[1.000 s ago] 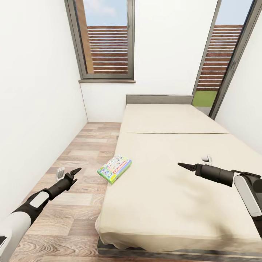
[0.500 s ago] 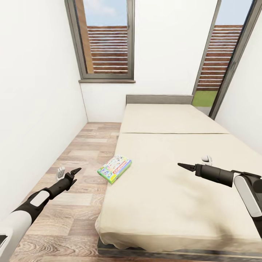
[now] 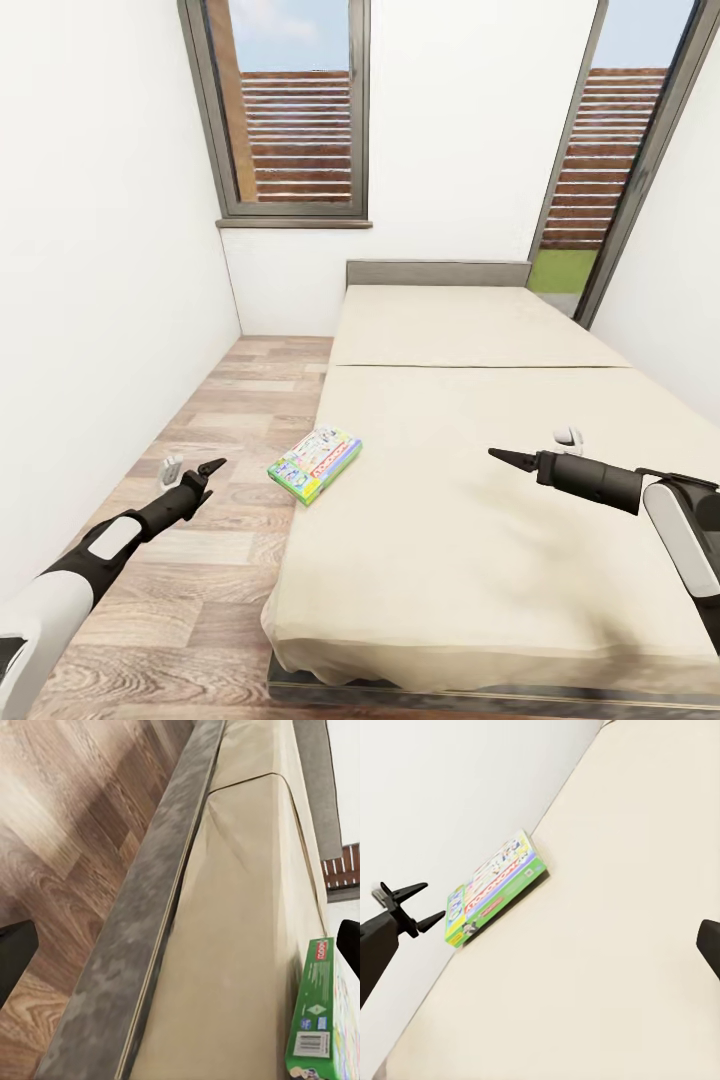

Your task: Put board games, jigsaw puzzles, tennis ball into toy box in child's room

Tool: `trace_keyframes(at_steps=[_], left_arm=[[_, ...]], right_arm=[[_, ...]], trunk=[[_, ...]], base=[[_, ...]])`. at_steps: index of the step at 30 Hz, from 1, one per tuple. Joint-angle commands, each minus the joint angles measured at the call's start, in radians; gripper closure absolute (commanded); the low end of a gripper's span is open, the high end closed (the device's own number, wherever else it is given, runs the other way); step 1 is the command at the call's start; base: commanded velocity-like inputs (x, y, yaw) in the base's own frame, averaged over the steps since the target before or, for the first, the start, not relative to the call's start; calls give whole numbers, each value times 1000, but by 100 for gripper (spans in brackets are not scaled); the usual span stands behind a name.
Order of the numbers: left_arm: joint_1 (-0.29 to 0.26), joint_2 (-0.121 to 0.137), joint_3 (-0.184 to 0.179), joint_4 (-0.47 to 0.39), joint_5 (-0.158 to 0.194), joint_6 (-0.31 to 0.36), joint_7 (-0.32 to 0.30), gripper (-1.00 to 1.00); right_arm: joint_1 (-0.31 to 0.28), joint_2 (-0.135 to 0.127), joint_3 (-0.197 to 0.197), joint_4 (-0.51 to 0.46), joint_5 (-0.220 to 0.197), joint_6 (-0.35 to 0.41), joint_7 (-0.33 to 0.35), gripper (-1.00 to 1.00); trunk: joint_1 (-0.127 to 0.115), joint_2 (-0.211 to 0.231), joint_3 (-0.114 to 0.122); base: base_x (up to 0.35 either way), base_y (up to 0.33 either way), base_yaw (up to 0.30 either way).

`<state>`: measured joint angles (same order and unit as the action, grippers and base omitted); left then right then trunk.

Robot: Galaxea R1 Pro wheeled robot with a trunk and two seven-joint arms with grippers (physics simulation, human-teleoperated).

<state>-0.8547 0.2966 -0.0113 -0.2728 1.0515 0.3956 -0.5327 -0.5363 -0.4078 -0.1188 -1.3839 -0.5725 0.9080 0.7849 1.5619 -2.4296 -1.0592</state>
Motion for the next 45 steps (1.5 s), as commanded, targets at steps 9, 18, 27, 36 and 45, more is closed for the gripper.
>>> trace_keyframes(at_steps=[9,18,27,36,45], left_arm=[[-17,-13,-1,1,7,8,20,-100],[-22,-19,-1,0,7,8,41,-100],[-24,-21,-1,0,7,8,51,-100],[-24,-22,-1,0,8,8,53,-100],[-24,-26,-1,0,9,8,53,-100]], right_arm=[[0,0,-1,-6,0,6,3,-100],[0,0,-1,-9,0,22,3,-100],[0,0,-2,-10,1,32,2,-100],[0,0,-3,-10,2,35,2,-100],[1,0,-3,-10,2,35,2,-100]], trunk=[[0,0,-1],[0,0,-1],[0,0,-1],[0,0,-1],[0,0,-1]], base=[[0,0,-33],[0,0,-175],[0,0,-233],[0,0,-127],[0,0,-39]])
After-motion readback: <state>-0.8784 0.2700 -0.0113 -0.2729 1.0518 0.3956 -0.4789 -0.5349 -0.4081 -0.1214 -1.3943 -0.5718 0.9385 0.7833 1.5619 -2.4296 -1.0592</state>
